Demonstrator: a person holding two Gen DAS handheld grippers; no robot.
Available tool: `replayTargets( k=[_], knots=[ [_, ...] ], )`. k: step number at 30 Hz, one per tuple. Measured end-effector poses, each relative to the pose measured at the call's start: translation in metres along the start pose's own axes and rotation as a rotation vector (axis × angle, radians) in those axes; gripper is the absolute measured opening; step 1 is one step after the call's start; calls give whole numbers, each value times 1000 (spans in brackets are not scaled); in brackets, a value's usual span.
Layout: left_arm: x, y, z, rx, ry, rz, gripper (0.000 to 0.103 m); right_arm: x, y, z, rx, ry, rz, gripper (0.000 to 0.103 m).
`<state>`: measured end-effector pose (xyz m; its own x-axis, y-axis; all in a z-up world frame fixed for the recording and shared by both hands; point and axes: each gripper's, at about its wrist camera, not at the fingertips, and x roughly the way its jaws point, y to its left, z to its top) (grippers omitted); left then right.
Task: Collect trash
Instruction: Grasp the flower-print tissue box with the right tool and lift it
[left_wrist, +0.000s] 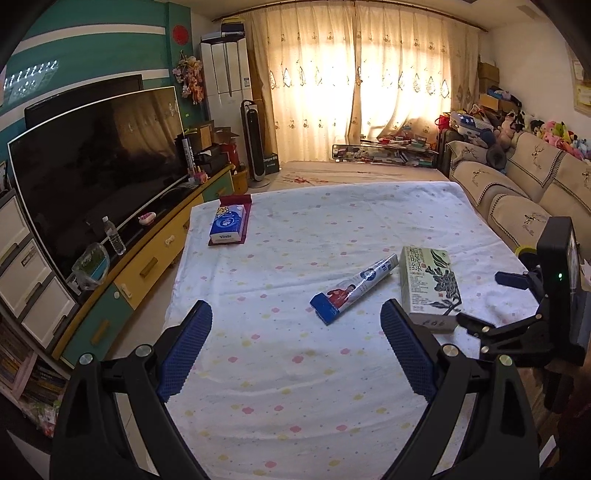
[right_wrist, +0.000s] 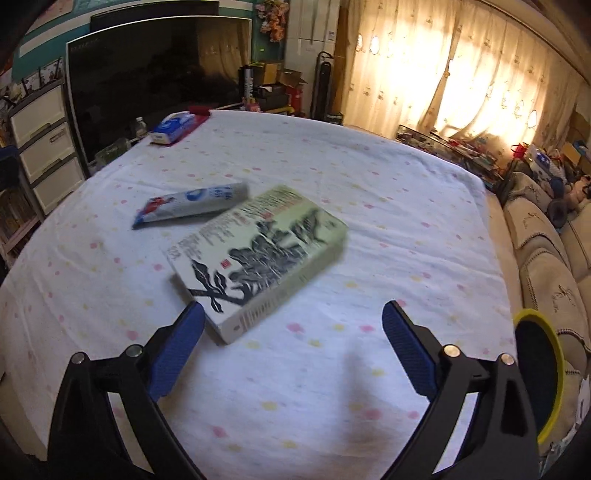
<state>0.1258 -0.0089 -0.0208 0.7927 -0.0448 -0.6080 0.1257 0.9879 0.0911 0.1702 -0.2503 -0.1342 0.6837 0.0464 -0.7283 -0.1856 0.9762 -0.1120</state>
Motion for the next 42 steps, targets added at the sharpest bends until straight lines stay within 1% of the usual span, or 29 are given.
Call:
replayTargets(
  k=[2,3,4,6,8,10,12,15,18,22,23,24,26,27,33,38,42],
  knots=[
    [2,-4,1,6,0,-9,91,3,-29,-4,64,18,-49,92],
    [3,-7,2,9,-1,-12,91,4,-41,-5,103,23,-52,92],
    [4,-9,2,12,-1,-14,91,3,-49,-5,138,20,-37,92],
    [6,-13,4,14,-2,-20,91,-3,-49,-2,177,-4,22,92],
    [7,-15,5,14,-2,-22,91,-7,-35,4,178,-24,79,92],
    [9,-17,4,17,0,-24,91,-4,-12,14,178,-37,123,92],
    [11,-19,3,22,6,-26,91,2,9,23,188,-36,144,93],
    [13,-17,0,24,12,-31,91,18,30,34,205,-7,132,93],
    [14,-11,-2,16,15,-37,92,38,44,35,199,50,78,93],
    [18,-7,-5,10,18,-46,92,53,47,28,219,98,43,93],
    [19,-6,-5,8,20,-50,92,54,47,29,222,95,40,93],
    [20,-6,-5,6,22,-52,92,52,46,29,229,84,40,91],
    [23,-6,-6,4,24,-57,92,52,45,30,230,81,34,84],
    [23,-6,-6,5,25,-59,92,52,44,30,230,81,39,79],
    [25,-10,-5,12,24,-60,92,40,30,22,207,76,59,77],
    [27,-14,-3,16,25,-64,92,19,5,5,211,72,97,75],
    [29,-24,-1,35,27,-74,92,-3,-20,-7,230,49,132,73]
  ],
)
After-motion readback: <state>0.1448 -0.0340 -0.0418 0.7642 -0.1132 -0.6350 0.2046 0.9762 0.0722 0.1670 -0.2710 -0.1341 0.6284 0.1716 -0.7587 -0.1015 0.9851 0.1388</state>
